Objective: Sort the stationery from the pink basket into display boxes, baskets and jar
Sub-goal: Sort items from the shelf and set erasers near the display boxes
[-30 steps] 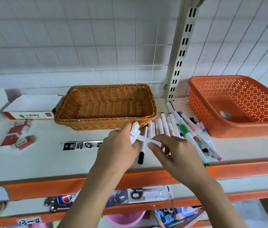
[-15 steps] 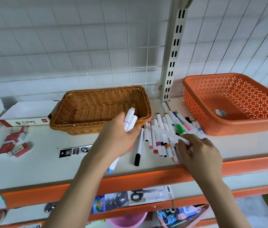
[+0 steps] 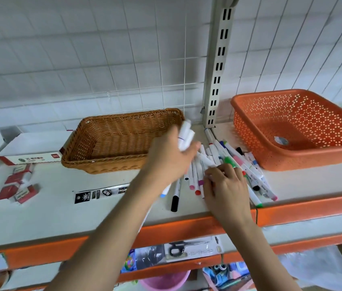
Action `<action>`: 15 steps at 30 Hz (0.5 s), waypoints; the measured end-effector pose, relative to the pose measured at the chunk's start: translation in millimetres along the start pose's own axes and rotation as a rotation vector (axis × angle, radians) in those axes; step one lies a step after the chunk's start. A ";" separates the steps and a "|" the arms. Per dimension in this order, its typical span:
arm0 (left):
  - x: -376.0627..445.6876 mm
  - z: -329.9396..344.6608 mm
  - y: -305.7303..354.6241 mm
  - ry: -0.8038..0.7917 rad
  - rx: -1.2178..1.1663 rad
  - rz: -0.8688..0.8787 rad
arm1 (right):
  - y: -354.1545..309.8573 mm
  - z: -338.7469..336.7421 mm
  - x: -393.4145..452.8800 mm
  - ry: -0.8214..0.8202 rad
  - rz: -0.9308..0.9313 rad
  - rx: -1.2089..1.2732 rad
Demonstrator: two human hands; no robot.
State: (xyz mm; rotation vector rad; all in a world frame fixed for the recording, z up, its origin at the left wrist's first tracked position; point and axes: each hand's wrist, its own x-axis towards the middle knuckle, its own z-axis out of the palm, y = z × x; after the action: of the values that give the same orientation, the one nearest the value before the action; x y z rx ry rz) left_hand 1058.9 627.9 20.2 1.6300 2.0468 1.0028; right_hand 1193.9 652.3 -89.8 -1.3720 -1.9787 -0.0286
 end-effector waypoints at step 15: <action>34.7 86.7 10.3 -0.132 0.142 -0.057 | 15.7 -4.6 5.0 0.005 0.110 0.100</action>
State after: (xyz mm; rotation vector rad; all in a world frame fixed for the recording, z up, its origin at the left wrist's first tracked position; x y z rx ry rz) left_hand 1112.4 689.0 -27.2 1.6494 2.1038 0.7254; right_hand 1208.4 661.3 -89.4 -1.4114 -1.8720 0.1155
